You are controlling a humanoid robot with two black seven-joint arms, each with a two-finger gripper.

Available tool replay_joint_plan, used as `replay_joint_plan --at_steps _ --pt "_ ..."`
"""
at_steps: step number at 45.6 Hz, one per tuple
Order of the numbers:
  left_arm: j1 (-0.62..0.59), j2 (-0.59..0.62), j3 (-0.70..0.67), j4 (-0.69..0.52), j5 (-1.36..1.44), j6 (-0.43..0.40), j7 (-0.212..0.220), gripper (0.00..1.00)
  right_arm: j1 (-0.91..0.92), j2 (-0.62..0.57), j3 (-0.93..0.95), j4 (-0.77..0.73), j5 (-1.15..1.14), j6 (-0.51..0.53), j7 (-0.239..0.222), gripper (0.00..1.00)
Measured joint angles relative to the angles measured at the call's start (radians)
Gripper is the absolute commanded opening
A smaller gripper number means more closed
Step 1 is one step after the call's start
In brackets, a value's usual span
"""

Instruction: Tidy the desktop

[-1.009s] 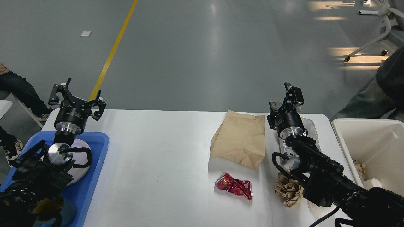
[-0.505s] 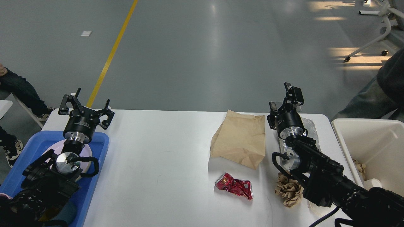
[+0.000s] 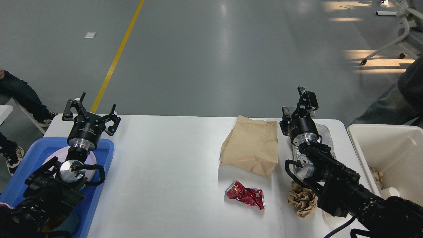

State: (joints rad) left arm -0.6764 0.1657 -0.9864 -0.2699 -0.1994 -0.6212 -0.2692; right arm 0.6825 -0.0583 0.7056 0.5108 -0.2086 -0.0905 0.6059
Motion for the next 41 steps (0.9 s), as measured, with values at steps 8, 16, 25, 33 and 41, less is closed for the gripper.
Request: replay_joint_plan --at_steps 8,16,25,33,41 --pt "0.000 0.000 0.000 0.000 0.000 0.000 0.000 0.97 0.000 0.000 0.000 0.000 0.000 0.000 0.000 1.00" --pt "0.000 0.000 0.000 0.000 0.000 0.000 0.000 0.97 0.000 0.000 0.000 0.000 0.000 0.000 0.000 1.00" --pt "0.000 0.000 0.000 0.000 0.000 0.000 0.000 0.97 0.000 0.000 0.000 0.000 0.000 0.000 0.000 1.00" --pt "0.000 0.000 0.000 0.000 0.000 0.000 0.001 0.97 0.000 0.000 0.000 0.000 0.000 0.000 0.000 1.00" --pt "0.000 0.000 0.000 0.000 0.000 0.000 0.001 0.97 0.000 0.000 0.000 0.000 0.000 0.000 0.000 1.00"
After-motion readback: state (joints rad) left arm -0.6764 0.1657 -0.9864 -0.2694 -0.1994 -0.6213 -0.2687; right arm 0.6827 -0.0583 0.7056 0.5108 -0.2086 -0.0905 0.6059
